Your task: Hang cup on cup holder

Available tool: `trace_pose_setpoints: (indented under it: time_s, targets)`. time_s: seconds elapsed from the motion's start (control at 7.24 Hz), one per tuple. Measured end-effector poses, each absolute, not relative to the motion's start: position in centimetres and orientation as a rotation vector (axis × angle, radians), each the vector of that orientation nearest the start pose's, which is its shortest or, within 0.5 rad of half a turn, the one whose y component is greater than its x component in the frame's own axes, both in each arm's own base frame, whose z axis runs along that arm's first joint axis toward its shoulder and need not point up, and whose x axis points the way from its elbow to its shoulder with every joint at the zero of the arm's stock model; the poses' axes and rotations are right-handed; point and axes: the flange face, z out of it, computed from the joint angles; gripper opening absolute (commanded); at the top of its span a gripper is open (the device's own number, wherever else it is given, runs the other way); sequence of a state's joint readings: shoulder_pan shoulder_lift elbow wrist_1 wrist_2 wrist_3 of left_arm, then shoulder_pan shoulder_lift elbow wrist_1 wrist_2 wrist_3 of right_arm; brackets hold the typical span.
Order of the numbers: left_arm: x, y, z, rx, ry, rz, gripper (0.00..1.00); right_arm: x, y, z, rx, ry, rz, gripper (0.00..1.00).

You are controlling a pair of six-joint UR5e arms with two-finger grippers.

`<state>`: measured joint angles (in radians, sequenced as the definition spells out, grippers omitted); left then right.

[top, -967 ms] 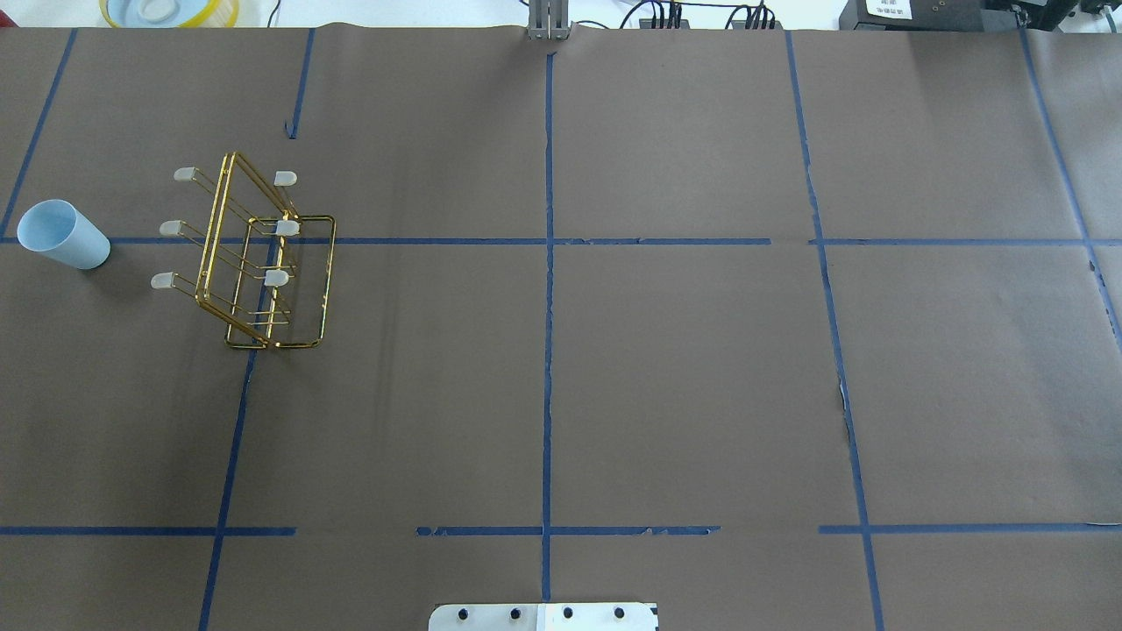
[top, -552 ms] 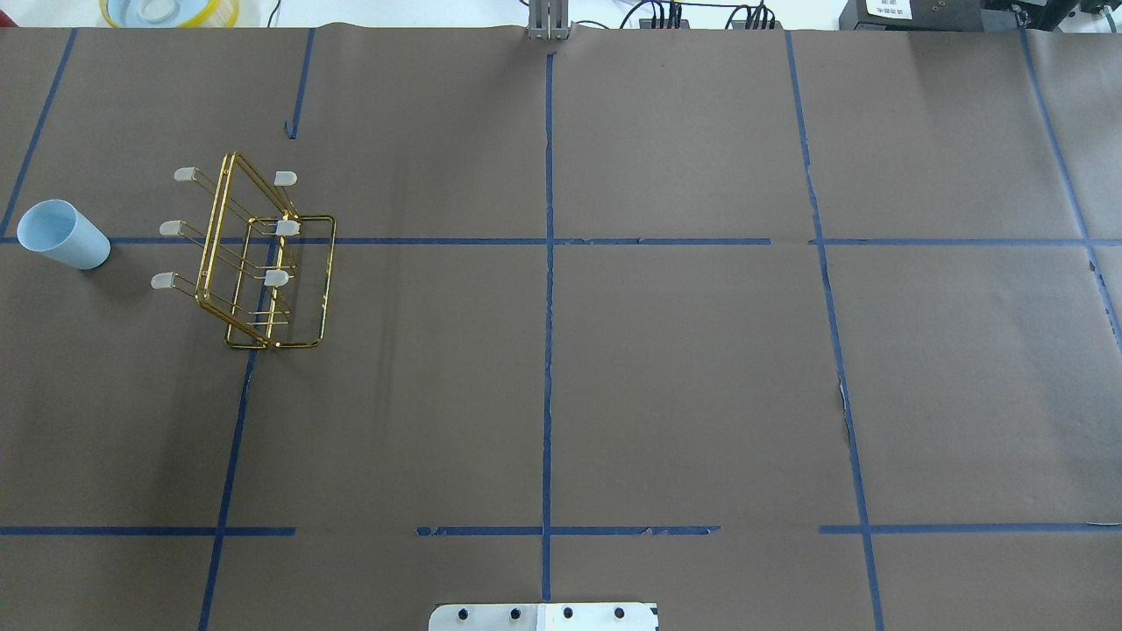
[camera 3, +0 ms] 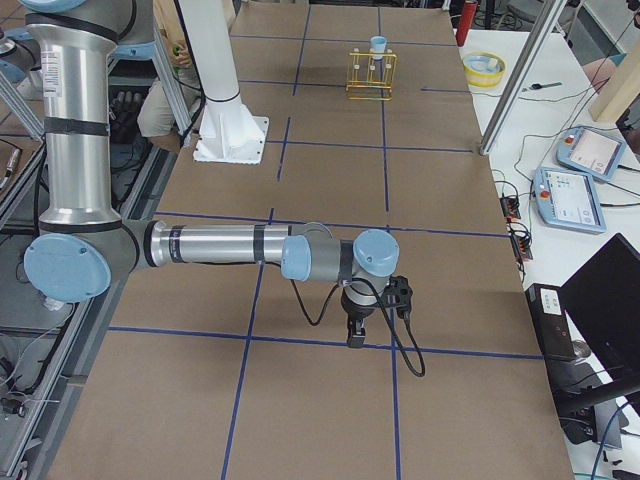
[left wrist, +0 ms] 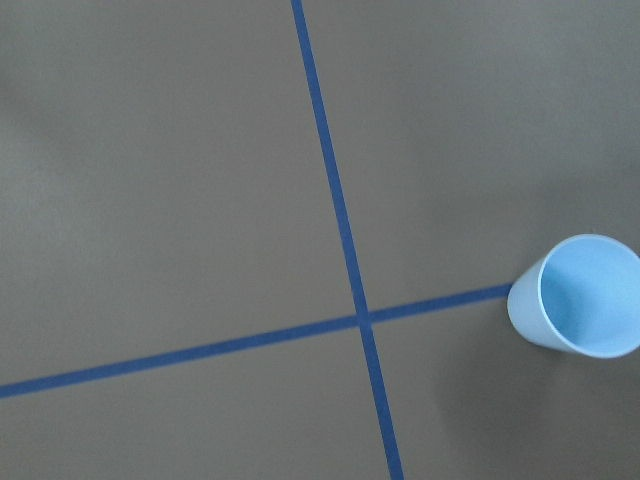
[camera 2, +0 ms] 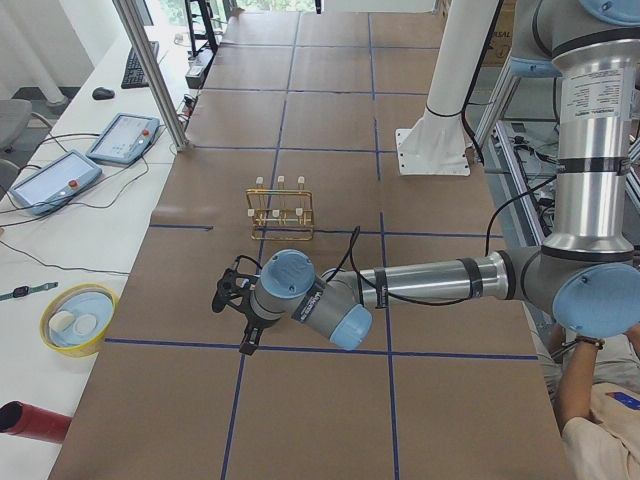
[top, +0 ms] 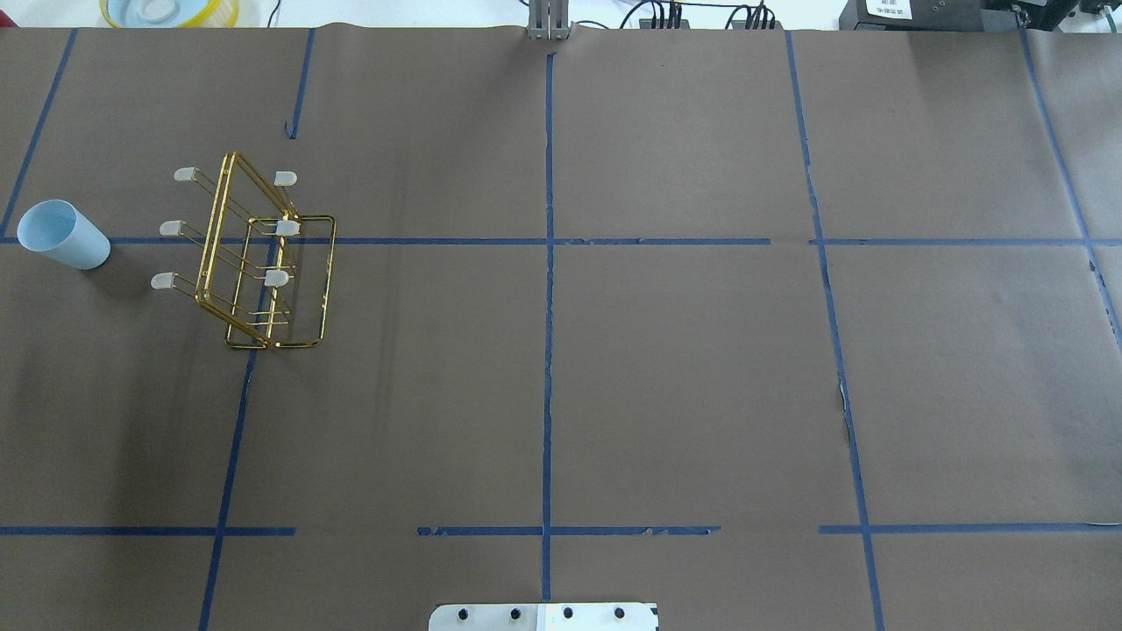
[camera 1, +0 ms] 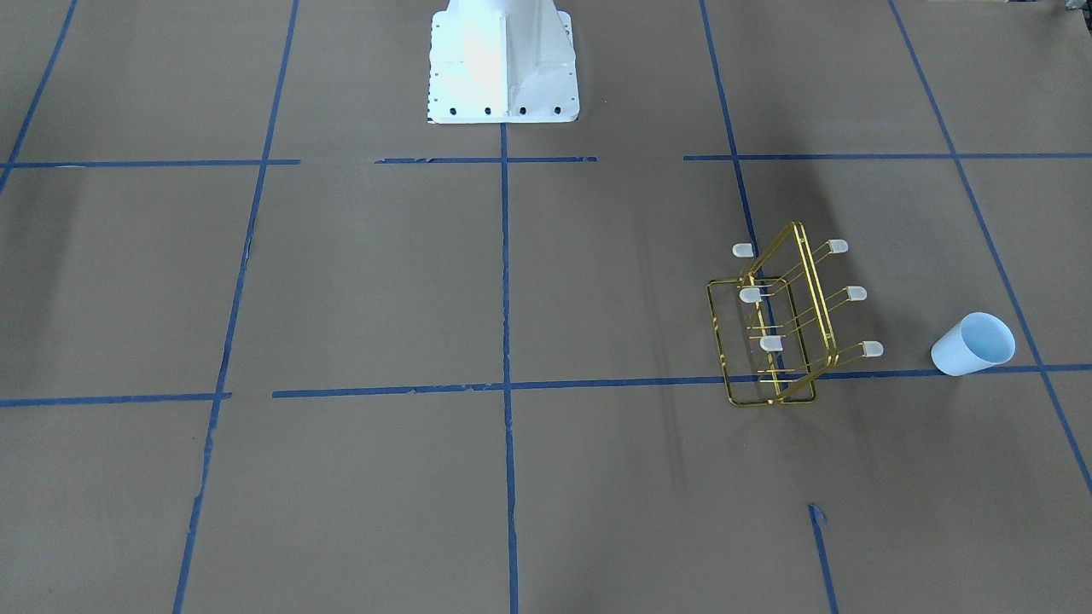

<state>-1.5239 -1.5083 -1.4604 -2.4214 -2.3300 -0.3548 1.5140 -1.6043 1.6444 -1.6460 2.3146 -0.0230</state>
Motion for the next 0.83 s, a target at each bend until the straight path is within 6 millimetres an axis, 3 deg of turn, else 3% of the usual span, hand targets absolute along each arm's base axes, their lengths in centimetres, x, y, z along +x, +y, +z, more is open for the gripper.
trace_pose_setpoints:
  time_s: [0.55, 0.83]
  targets:
    - [4.1, -48.6, 62.6, 0.763, 0.816, -0.079, 0.98, 3.9, -47.8, 64.8, -0.046, -0.743, -0.063, 1.0]
    - [9.3, -48.2, 60.5, 0.811, 0.845, -0.195, 0.98, 3.9, -47.8, 64.8, -0.046, -0.743, -0.063, 1.0]
